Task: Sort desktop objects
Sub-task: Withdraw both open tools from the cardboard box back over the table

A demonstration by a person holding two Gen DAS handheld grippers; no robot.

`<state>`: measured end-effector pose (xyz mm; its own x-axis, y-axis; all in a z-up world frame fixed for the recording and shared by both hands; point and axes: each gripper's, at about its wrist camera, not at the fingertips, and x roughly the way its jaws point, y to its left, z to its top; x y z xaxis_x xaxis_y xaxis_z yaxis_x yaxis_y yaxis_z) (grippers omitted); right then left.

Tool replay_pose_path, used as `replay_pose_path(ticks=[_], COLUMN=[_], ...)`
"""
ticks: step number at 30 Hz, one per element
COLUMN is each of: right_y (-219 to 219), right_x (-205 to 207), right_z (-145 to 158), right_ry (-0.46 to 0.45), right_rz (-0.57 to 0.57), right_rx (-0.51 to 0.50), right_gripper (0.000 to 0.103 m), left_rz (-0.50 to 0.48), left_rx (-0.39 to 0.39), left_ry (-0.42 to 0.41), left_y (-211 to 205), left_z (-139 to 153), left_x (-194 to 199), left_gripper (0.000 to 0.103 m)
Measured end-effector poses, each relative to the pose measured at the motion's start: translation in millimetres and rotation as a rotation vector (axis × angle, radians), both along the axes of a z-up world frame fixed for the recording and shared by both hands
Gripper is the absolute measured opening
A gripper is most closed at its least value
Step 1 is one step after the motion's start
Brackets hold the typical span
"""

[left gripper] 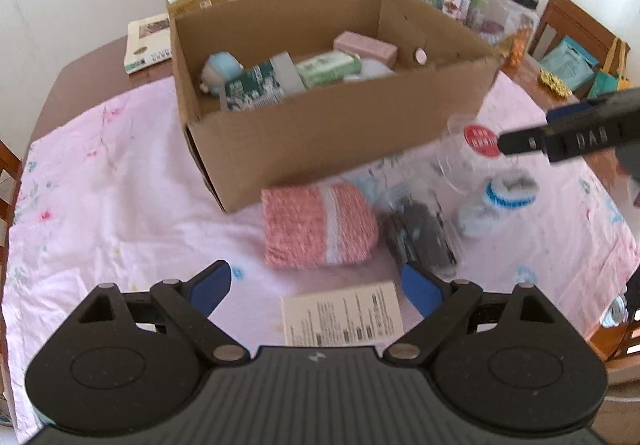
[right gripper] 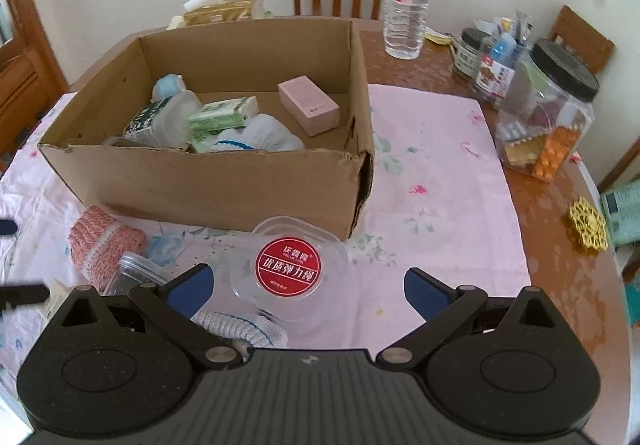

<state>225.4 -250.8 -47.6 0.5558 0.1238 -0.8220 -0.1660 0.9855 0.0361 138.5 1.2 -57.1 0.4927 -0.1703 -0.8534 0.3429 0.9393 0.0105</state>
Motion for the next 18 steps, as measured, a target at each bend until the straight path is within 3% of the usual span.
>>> replay_pose_path(ticks=[18], right_y=[1.8], right_x=[-0.1], right_z=[-18.3], right_ry=[0.056], right_rz=[-0.056], right_rx=[0.018], right_gripper=[0.103], left_rz=[0.003], left_rx=[-0.007], left_ry=[0.058], left_y=[-4.8], left_z=[-22.0], left_x=[-11.8], left_gripper=[0.092])
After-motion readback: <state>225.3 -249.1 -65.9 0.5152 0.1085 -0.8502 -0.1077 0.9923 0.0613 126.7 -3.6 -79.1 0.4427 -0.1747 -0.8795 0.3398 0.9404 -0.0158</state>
